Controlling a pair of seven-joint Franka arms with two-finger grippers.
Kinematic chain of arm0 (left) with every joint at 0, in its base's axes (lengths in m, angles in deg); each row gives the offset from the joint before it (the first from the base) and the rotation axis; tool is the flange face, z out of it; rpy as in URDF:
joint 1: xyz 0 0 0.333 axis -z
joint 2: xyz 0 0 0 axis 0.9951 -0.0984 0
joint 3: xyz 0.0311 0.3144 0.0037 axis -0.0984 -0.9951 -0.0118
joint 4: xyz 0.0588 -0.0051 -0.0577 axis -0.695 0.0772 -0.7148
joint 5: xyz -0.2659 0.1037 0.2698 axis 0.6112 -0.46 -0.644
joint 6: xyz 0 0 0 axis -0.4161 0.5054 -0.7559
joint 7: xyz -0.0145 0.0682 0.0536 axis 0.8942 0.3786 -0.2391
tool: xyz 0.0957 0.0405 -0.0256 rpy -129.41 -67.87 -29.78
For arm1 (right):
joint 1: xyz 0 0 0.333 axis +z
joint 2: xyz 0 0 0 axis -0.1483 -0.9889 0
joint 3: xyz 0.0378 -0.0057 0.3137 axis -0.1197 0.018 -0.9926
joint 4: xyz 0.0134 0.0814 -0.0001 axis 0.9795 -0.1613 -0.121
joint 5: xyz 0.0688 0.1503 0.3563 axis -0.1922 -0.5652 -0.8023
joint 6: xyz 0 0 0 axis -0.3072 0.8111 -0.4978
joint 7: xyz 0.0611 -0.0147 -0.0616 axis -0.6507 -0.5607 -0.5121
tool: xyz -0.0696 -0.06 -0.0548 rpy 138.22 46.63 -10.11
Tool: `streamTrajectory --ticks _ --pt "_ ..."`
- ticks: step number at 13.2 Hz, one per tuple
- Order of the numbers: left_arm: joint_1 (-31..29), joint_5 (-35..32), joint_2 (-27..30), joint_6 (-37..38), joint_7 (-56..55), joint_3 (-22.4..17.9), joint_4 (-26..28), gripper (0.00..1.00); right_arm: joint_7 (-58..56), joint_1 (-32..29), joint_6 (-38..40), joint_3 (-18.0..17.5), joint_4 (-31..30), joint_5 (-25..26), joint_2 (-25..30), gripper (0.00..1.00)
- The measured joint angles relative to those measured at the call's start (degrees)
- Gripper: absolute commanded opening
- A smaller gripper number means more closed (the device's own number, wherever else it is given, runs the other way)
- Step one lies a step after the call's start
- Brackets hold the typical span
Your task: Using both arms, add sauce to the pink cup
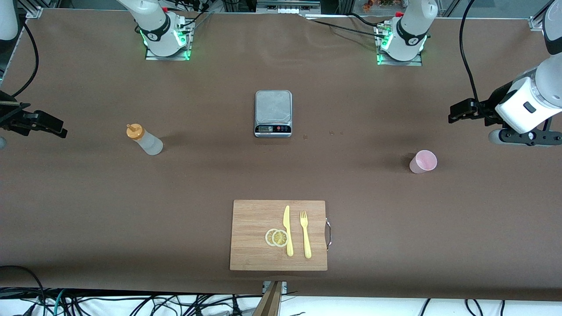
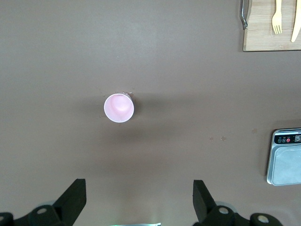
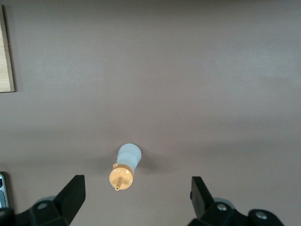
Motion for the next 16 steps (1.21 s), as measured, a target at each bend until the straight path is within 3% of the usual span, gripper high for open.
streamTrajectory --ticks 11,16 --pt "0.0 0.0 -0.3 0.1 0.1 0.0 0.0 1.0 0.0 0.0 0.0 0.0 0.0 0.0 0.0 1.0" --pt "-0.8 -0.2 -1.8 -5.3 4.3 -2.2 6.2 1.0 0.0 0.0 0.0 0.0 0.0 0.0 0.0 1.0"
